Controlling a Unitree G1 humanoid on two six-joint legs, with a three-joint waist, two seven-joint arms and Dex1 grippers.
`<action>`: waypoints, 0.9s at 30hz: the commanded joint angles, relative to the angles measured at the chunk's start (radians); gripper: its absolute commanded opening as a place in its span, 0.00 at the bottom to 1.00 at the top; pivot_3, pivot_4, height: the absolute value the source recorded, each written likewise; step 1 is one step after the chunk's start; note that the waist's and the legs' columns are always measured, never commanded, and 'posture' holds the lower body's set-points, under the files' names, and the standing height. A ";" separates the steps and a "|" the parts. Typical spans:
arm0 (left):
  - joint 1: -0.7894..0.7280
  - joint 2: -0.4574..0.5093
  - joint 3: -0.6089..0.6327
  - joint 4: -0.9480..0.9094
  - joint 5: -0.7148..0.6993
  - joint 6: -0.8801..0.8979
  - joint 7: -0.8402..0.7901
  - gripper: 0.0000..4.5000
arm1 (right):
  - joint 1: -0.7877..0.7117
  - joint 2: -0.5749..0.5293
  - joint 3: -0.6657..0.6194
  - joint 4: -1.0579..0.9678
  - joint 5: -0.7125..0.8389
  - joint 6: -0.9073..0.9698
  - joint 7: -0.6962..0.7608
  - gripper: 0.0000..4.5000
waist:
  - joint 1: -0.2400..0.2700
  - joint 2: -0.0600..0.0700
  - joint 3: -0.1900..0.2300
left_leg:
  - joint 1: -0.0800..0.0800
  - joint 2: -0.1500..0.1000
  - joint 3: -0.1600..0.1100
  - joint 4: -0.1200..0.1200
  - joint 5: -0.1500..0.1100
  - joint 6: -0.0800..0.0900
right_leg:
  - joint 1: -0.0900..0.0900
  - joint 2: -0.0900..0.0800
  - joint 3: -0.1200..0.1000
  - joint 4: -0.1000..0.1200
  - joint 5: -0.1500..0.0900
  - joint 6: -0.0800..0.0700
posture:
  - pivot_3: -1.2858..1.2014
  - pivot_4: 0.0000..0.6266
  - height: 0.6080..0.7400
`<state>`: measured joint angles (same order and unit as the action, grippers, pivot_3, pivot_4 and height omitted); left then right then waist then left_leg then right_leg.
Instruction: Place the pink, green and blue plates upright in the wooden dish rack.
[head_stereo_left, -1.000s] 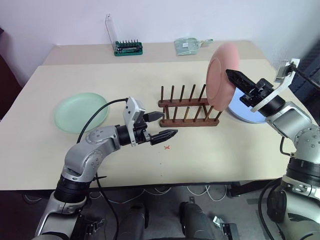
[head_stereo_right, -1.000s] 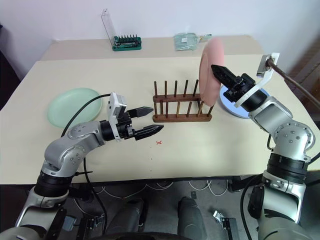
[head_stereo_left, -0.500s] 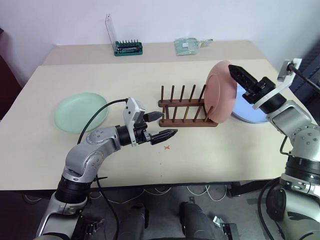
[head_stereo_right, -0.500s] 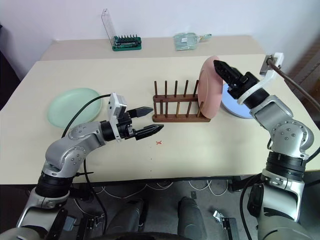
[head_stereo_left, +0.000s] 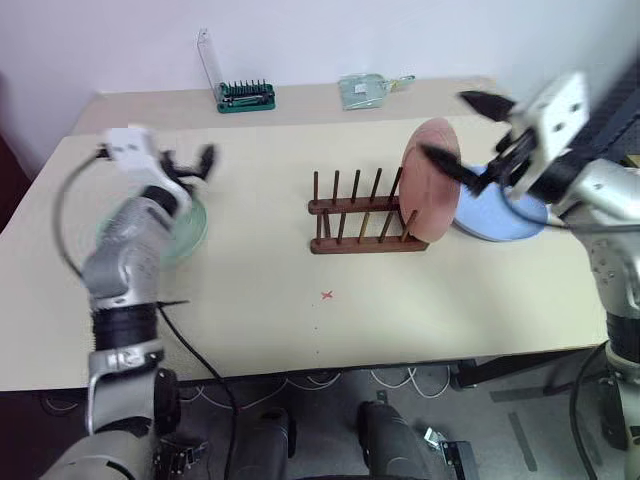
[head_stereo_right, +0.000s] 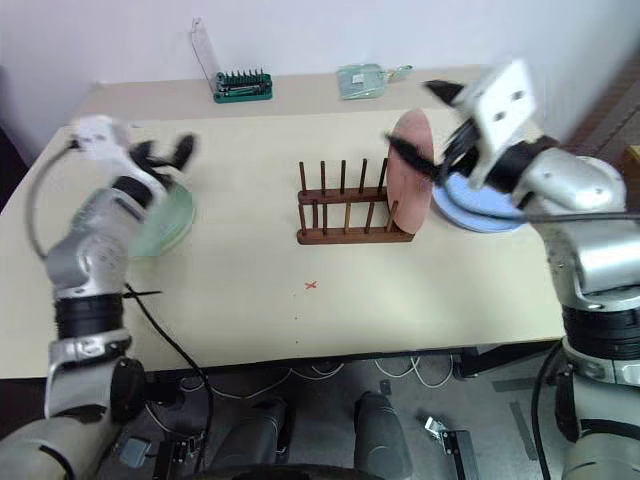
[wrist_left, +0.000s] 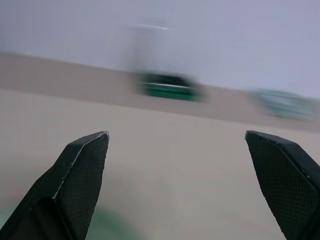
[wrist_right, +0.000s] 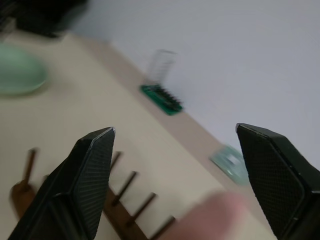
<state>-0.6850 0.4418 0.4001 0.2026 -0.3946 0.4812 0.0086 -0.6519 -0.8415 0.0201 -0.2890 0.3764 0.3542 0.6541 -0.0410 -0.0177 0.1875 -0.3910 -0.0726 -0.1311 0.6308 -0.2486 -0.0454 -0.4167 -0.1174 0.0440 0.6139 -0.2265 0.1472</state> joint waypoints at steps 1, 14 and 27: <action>-0.012 0.055 0.097 0.081 0.080 0.011 0.185 1.00 | -0.068 0.024 0.065 -0.027 -0.102 -0.062 0.028 0.87 | 0.002 -0.001 0.000 | 0.000 0.000 0.000 0.000 0.000 0.000 | 0.000 -0.001 0.000 0.000 0.000 0.000 | 0.52 0.24 1.00; 0.110 0.046 0.200 0.028 0.027 0.380 0.245 0.94 | -0.082 0.151 0.091 0.013 -0.136 -0.115 0.117 0.88 | 0.031 -0.005 0.000 | -0.001 -0.001 -0.002 0.001 0.000 -0.001 | 0.000 0.000 -0.001 0.000 0.000 0.000 | 0.52 0.24 1.00; 0.060 -0.016 0.198 0.011 -0.002 0.231 0.179 0.01 | -0.034 0.161 0.086 -0.018 -0.169 -0.105 0.120 0.89 | 0.030 -0.006 -0.001 | -0.001 0.000 -0.002 0.000 0.001 -0.002 | -0.001 0.000 -0.001 0.002 0.000 -0.001 | 0.52 0.24 1.00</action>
<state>-0.6028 0.4274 0.6052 0.2519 -0.3935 0.7880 0.2123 -0.6766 -0.6855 0.1346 -0.2704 0.2113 0.2556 0.7806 -0.0108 -0.0232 0.1865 -0.3919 -0.0730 -0.1327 0.6308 -0.2476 -0.0474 -0.4178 -0.1176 0.0434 0.6153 -0.2261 0.1466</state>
